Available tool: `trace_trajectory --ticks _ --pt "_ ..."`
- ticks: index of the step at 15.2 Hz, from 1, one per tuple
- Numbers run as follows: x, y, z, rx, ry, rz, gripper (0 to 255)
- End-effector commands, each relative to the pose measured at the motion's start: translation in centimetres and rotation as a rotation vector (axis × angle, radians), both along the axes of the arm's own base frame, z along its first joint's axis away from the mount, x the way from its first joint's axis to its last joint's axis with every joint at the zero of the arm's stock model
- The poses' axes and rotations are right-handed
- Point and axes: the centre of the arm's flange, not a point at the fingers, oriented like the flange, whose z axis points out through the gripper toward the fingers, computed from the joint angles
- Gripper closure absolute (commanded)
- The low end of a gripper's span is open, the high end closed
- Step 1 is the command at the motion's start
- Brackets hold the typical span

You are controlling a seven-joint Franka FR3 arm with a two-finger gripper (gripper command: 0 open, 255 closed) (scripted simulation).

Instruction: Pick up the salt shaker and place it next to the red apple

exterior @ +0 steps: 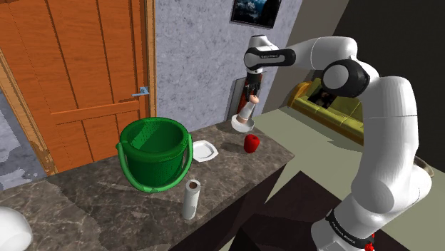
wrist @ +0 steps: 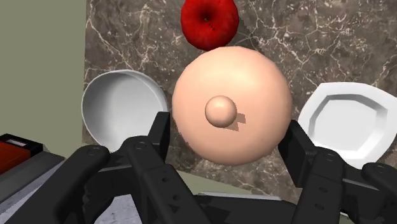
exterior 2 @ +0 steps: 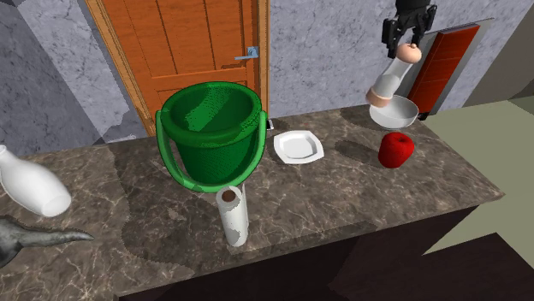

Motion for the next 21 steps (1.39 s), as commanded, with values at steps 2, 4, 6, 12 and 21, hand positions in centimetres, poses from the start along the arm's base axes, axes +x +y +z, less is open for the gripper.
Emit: trace_trajectory --ticks 2,4,6,12,21 --pt "0.0 0.0 -1.7 0.000 -0.001 0.001 255" --pt "0.0 0.0 -2.7 0.000 -0.001 0.001 255" --pt "0.0 0.0 -3.8 0.000 -0.001 0.001 255" --pt "0.0 0.0 -6.9 0.000 -0.001 0.001 255" --pt "0.0 0.0 -11.7 0.000 -0.001 0.001 255"
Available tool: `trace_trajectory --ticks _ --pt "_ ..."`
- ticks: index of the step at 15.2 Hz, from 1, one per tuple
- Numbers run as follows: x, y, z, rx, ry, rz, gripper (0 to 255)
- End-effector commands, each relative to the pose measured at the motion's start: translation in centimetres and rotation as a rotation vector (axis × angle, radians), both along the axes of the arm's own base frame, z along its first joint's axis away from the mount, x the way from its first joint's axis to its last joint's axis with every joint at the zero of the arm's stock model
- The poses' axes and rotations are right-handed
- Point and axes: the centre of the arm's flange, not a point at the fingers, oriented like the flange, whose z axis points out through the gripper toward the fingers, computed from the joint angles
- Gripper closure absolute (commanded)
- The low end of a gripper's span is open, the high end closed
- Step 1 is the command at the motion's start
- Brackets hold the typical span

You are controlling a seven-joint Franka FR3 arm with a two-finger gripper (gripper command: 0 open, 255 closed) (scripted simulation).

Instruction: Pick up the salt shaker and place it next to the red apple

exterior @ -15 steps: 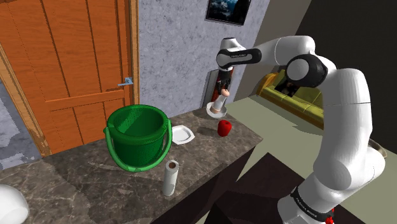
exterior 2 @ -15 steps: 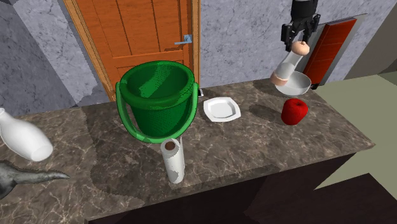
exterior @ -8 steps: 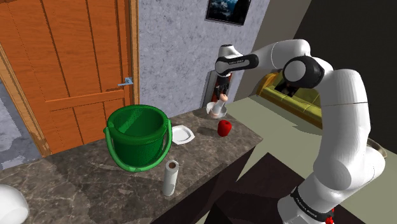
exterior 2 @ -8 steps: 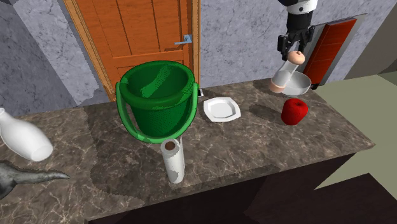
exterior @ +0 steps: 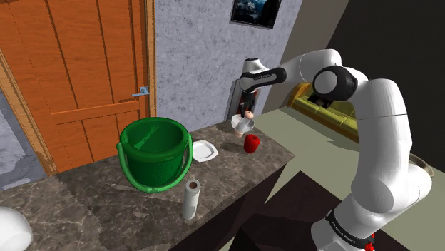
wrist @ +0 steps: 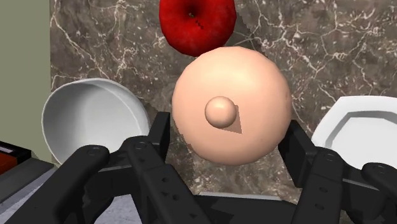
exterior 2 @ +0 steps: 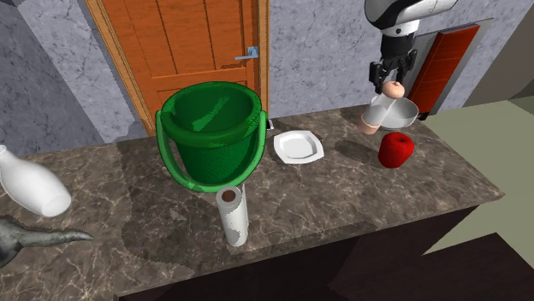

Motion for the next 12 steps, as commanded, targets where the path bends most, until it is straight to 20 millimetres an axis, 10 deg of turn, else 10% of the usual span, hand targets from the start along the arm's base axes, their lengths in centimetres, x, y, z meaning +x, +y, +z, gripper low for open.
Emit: trace_trajectory --ticks 1,12 --pt "-0.1 0.0 -1.1 0.000 -0.001 0.000 255" --pt "-0.1 0.0 -6.9 0.000 -0.001 0.000 255"
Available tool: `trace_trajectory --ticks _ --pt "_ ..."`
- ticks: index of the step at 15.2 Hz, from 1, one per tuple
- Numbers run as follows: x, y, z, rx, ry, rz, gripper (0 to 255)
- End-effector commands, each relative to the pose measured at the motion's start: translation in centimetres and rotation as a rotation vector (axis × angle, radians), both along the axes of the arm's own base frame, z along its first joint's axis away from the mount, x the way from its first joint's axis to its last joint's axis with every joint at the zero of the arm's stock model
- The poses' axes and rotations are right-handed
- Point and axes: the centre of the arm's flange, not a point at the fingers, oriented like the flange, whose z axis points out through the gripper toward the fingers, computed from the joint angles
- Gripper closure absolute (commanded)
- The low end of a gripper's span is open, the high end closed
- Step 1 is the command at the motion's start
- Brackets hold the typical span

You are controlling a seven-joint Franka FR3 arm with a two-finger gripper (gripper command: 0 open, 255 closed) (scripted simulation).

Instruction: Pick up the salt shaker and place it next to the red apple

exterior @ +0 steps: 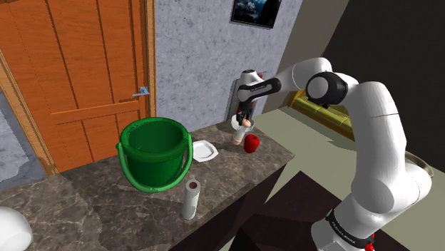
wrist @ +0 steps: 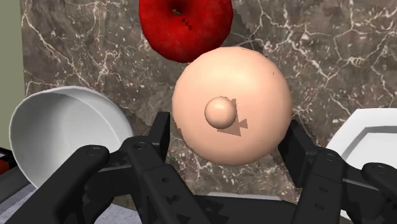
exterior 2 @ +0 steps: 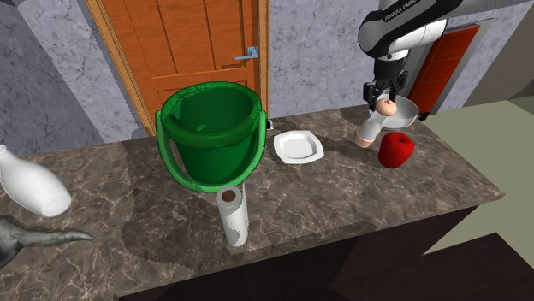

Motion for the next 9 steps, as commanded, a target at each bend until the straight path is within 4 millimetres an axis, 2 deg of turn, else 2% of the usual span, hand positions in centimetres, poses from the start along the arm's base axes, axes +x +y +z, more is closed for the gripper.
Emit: trace_trajectory --ticks 1,9 --pt "0.1 0.0 -1.0 0.000 -0.001 0.000 255" --pt "0.1 0.0 -5.3 0.000 -0.001 0.000 255"
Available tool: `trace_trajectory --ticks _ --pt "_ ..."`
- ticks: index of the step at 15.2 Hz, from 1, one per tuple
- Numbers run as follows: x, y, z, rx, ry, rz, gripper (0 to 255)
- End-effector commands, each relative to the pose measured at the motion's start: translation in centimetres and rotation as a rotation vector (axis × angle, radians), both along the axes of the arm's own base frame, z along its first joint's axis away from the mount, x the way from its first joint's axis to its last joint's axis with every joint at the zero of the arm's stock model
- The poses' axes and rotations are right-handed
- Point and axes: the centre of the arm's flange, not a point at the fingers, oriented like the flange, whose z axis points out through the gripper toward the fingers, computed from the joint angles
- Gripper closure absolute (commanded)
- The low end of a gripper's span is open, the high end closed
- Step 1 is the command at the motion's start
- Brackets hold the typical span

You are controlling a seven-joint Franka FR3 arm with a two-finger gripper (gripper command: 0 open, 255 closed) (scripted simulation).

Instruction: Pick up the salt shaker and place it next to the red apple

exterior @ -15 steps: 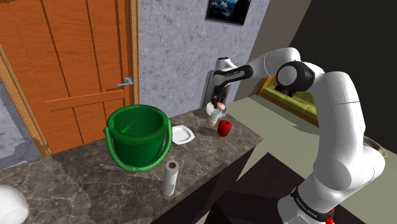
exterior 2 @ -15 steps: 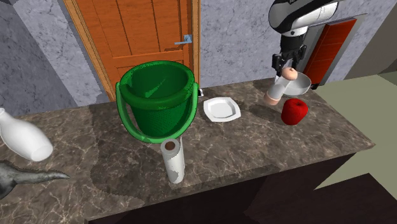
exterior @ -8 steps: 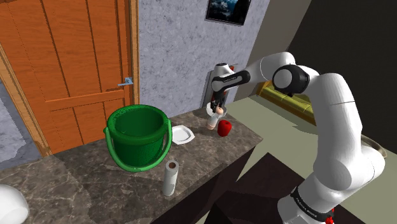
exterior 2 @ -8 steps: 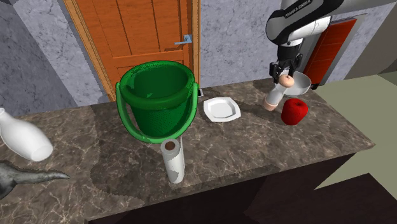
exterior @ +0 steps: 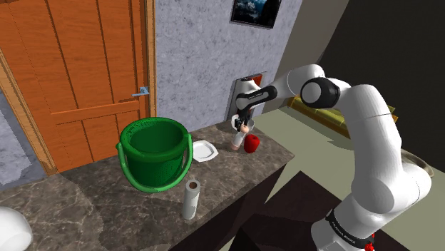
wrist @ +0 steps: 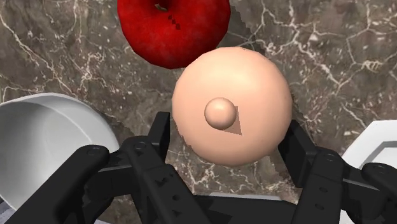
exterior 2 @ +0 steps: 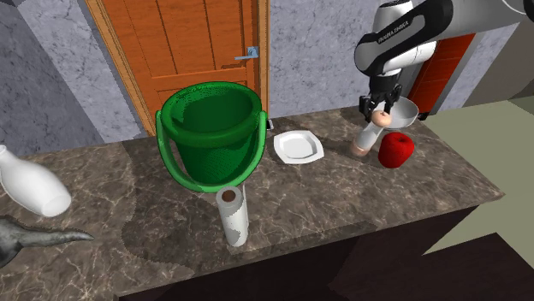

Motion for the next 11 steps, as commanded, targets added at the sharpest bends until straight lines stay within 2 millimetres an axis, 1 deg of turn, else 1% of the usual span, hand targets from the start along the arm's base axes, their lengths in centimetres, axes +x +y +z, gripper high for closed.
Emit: trace_trajectory --ticks 1,8,9,11 --pt "0.07 0.02 -0.99 0.000 0.000 0.000 255" --pt "0.08 0.02 -0.99 0.000 -0.001 0.000 255" --pt "0.08 0.02 -0.99 0.000 -0.001 0.000 0" --pt "0.08 0.02 -0.99 0.000 -0.001 0.000 0"
